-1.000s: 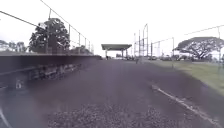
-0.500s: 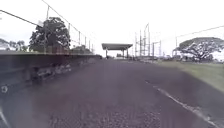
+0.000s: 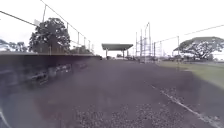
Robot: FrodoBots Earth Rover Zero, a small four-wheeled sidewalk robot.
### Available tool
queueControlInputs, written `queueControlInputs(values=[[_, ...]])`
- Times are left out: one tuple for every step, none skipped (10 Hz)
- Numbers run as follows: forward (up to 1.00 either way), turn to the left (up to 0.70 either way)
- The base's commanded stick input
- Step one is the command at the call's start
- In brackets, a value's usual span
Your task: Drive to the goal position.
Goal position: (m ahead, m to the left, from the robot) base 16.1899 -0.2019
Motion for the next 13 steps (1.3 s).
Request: queueControlInputs(values=[[0.70,0.00],[0.70,0.00],[0.70,0.00],[0.70,0.00],[0.70,0.00],[0.70,0.00],[0.70,0.00],[0.70,0.00],[0.70,0.00],[0.70,0.00],[0.70,0.00],[0.70,0.00],[0.70,0.00]])
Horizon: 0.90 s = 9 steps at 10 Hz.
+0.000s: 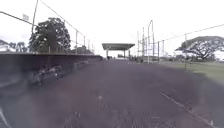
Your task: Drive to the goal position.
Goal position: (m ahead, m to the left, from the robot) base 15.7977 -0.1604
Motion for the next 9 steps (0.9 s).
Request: queueControlInputs(values=[[0.70,0.00],[0.70,0.00],[0.70,0.00],[0.70,0.00],[0.70,0.00],[0.70,0.00],[0.70,0.00],[0.70,0.00],[0.70,0.00]])
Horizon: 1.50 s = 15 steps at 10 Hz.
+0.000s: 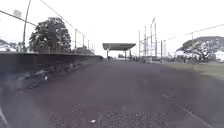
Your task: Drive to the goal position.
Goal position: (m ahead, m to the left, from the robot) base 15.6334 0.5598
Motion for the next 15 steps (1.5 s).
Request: queueControlInputs(values=[[0.70,0.00],[0.70,0.00],[0.70,0.00],[0.70,0.00],[0.70,0.00],[0.70,0.00],[0.70,0.00],[0.69,0.00],[0.68,0.00],[0.70,0.00],[0.70,0.00],[0.70,0.00],[0.70,0.00],[0.70,0.00],[0.70,0.00]])
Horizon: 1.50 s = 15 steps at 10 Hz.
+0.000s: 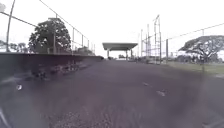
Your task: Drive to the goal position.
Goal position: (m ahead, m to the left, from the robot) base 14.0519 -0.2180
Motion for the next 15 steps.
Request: queueControlInputs(values=[[0.70,0.00],[0.70,0.00],[0.70,0.00],[0.70,0.00],[0.70,0.00],[0.70,0.00],[0.70,0.00],[0.70,0.00],[0.70,0.00],[0.70,0.00],[0.70,0.00],[0.70,0.00],[0.70,0.00],[0.70,0.00],[0.70,0.00]])
